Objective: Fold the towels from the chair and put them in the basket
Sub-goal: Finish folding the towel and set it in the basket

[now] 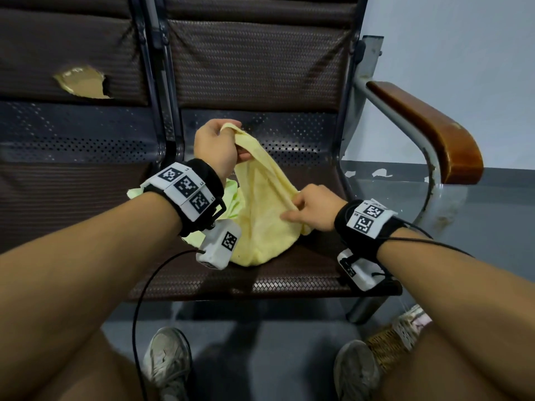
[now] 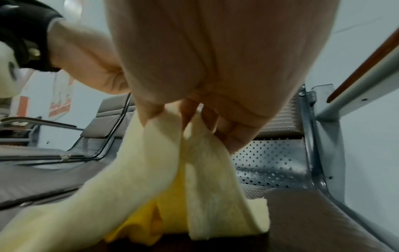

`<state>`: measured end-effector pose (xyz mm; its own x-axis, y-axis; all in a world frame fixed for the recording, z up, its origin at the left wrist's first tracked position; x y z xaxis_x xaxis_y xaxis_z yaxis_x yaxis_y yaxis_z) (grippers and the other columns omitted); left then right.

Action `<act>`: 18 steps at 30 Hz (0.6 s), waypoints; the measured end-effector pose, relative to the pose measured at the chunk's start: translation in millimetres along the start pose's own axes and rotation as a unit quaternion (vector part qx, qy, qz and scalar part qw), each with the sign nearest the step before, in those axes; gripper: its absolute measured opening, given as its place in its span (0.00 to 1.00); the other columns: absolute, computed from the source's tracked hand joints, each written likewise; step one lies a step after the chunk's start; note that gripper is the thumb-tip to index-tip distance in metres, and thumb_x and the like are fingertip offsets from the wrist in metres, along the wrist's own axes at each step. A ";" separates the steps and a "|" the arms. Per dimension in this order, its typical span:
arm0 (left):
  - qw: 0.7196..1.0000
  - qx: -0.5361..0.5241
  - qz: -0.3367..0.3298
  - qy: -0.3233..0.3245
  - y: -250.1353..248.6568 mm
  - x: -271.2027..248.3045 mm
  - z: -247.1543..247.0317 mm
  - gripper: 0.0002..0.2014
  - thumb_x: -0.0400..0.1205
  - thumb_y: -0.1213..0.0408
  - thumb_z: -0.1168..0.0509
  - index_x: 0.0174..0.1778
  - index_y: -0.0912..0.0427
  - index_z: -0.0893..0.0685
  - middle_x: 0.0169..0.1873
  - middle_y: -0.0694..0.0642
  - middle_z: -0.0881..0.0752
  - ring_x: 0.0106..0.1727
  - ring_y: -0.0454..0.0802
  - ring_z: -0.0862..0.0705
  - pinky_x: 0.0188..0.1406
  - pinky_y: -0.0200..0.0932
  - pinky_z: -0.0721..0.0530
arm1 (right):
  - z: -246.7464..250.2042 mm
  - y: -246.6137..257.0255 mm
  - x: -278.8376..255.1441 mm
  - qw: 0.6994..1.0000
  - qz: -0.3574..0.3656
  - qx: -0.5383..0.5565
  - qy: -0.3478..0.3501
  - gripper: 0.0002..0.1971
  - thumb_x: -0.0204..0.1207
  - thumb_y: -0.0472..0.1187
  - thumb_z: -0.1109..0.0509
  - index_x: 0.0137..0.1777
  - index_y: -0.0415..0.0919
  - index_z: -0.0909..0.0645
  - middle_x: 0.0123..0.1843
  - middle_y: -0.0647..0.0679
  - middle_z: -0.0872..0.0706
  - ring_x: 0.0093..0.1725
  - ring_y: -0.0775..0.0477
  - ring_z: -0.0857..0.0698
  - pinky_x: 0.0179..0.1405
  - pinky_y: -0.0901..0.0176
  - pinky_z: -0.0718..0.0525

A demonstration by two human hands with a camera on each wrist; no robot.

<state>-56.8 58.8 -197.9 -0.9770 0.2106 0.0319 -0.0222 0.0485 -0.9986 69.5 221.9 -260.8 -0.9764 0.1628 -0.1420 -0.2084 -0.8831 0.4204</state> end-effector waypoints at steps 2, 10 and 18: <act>1.000 -0.004 0.003 -0.026 1.8 5.0 6.1 0.12 0.89 0.70 0.45 0.55 0.65 0.15 0.42 0.64 0.12 0.35 0.55 0.10 0.34 0.42 0.10 | 5.4 -4.2 1.5 0.999 -0.010 -0.019 -0.033 0.28 0.76 0.57 0.27 0.21 0.44 0.31 0.20 0.52 0.28 0.22 0.53 0.27 0.25 0.57 0.33; 0.995 0.089 0.037 -0.030 21.6 18.9 28.5 0.10 0.79 0.66 0.26 0.38 0.61 0.22 0.36 0.60 0.13 0.24 0.48 0.10 0.29 0.43 0.10 | 28.3 -23.1 -4.8 0.991 0.001 0.047 -0.125 0.24 0.80 0.54 0.30 0.20 0.62 0.21 0.20 0.59 0.21 0.24 0.63 0.21 0.26 0.68 0.31; 0.998 0.027 0.031 -0.043 16.7 18.9 26.2 0.09 0.89 0.63 0.47 0.48 0.62 0.24 0.37 0.66 0.12 0.29 0.59 0.08 0.28 0.46 0.11 | 16.2 -13.8 -6.3 1.000 -0.026 -0.011 -0.012 0.26 0.82 0.58 0.36 0.28 0.41 0.22 0.29 0.46 0.18 0.31 0.46 0.19 0.28 0.56 0.27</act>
<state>-81.3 38.1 -215.1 -0.9914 0.1267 -0.0324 0.0307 -0.0154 -0.9994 77.6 240.3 -251.2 -0.9656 0.2187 -0.1410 -0.2574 -0.8824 0.3939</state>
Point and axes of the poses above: each hand's wrist, its own x-axis towards the middle knuckle, its own z-axis out of the back of the hand, y = z × x, the point moved 3 cm from there along x, towards the middle knuckle
